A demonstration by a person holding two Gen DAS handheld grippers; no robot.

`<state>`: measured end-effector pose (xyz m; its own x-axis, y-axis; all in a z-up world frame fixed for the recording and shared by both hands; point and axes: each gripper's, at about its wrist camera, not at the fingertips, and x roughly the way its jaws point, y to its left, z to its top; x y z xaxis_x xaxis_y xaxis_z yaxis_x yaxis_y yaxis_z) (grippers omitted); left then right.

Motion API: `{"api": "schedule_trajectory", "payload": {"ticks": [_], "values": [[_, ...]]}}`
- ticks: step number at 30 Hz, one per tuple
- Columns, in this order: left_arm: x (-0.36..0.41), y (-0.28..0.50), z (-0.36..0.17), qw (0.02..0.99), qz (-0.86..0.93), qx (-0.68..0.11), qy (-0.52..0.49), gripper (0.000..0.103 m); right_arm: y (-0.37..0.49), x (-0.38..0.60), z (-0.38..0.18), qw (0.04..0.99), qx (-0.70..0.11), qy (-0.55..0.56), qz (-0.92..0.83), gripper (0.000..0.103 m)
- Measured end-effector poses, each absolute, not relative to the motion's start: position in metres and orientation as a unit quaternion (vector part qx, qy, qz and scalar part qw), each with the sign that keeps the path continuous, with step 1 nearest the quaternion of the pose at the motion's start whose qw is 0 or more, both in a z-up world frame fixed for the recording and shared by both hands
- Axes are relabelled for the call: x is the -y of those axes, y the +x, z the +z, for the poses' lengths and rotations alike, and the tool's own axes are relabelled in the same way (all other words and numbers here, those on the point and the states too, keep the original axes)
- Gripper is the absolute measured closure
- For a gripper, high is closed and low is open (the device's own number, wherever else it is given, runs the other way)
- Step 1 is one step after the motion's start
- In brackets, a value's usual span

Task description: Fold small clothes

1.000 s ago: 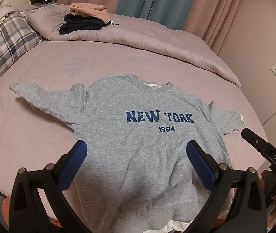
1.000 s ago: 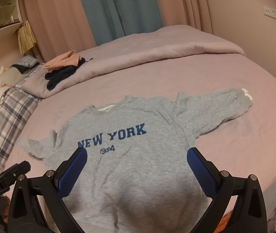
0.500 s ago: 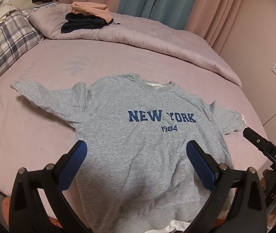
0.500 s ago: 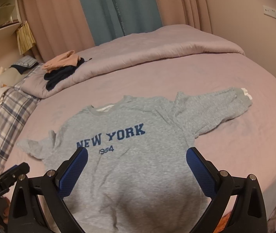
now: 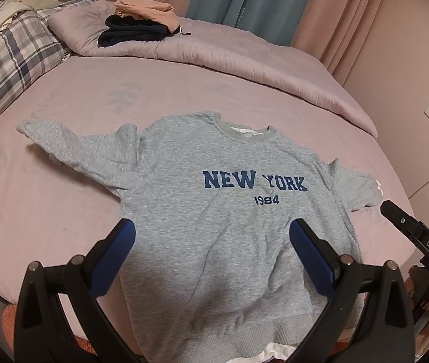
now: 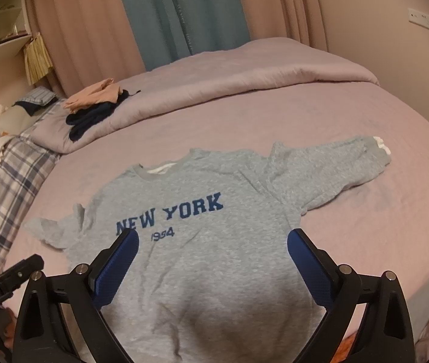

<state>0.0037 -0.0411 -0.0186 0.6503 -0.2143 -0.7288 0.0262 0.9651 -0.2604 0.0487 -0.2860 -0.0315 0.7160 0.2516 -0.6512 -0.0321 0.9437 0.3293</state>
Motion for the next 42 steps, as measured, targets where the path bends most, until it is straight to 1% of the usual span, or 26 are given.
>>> {"api": "schedule_trajectory", "payload": {"ticks": [16,34,37,40,42], "values": [[0.036,0.009,-0.025,0.896,-0.062,-0.422,-0.126,0.002,0.051,0.300,-0.033,0.911,-0.370,0.173,0.064,0.005],[0.045,0.027,-0.033,0.888,-0.052,-0.437,-0.132,0.002,0.074,0.367,-0.050,0.897,-0.371,0.241,0.003,0.008],[0.046,0.030,-0.039,0.886,-0.049,-0.442,-0.133,0.004,0.085,0.394,-0.058,0.890,-0.372,0.265,-0.014,0.012],[0.047,0.034,-0.048,0.879,-0.046,-0.456,-0.136,0.008,0.100,0.425,-0.070,0.877,-0.380,0.290,-0.041,0.019],[0.049,0.036,-0.054,0.874,-0.044,-0.464,-0.136,0.012,0.114,0.448,-0.082,0.865,-0.391,0.308,-0.063,0.030]]}}
